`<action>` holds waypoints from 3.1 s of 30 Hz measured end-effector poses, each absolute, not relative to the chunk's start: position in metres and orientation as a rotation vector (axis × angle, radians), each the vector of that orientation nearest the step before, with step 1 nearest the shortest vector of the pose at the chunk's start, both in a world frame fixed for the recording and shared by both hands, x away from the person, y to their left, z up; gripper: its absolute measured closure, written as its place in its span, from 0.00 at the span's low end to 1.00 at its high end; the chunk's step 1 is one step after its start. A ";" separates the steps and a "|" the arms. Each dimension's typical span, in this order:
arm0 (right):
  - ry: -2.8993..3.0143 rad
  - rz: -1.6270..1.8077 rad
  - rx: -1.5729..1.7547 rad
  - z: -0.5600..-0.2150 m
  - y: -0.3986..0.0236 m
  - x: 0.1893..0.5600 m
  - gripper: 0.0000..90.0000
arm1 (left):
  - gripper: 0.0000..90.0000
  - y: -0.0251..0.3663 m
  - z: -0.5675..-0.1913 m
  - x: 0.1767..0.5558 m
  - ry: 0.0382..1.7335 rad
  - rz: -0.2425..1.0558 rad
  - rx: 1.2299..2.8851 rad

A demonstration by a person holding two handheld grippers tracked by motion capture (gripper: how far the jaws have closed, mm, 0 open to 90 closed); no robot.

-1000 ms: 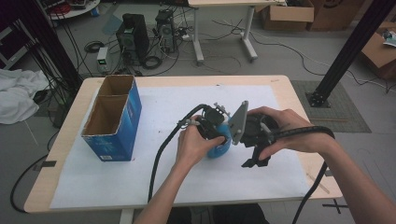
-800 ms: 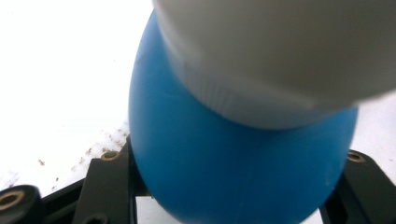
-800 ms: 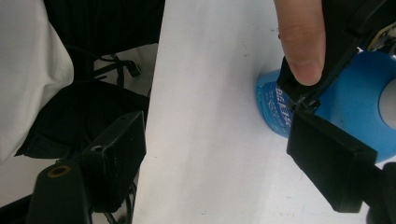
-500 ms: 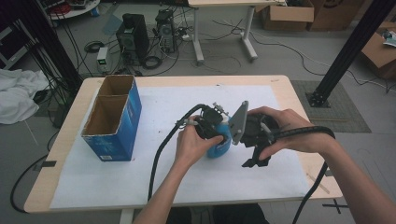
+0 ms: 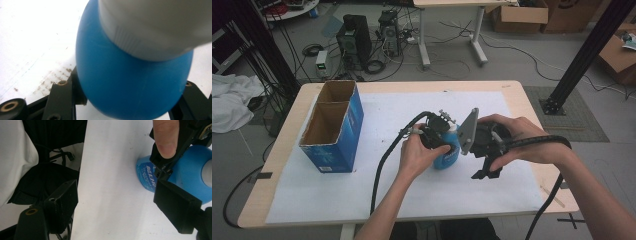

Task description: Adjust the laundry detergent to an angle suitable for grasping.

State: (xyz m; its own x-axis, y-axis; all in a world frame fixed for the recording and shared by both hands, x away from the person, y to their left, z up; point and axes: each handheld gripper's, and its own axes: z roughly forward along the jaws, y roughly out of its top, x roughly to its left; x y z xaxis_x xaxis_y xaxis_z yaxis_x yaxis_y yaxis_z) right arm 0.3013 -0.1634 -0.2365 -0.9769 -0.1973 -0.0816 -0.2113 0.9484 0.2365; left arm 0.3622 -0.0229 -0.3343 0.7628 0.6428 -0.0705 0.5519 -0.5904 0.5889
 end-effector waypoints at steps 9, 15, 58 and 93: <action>3.048 0.379 -0.318 -0.237 -0.164 0.302 0.22 | 0.51 -0.025 -0.333 0.361 0.871 0.214 2.366; 3.047 0.379 -0.308 -0.237 -0.165 0.303 0.22 | 0.51 -0.023 -0.331 0.361 0.850 0.223 2.368; 3.061 0.367 -0.293 -0.244 -0.166 0.305 0.22 | 0.50 0.061 -0.331 0.400 0.253 -0.025 2.485; 3.063 0.367 -0.289 -0.245 -0.167 0.304 0.22 | 0.49 0.068 -0.336 0.401 0.277 -0.021 2.455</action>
State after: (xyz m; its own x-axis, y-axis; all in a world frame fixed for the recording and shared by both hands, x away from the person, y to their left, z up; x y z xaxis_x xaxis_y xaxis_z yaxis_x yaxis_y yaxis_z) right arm 0.3041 -0.1668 -0.2449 -0.9817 -0.1790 -0.0648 -0.1893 0.9546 0.2299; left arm 0.4010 0.0678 -0.3364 0.9774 0.1936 -0.0847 0.2041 -0.7608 0.6160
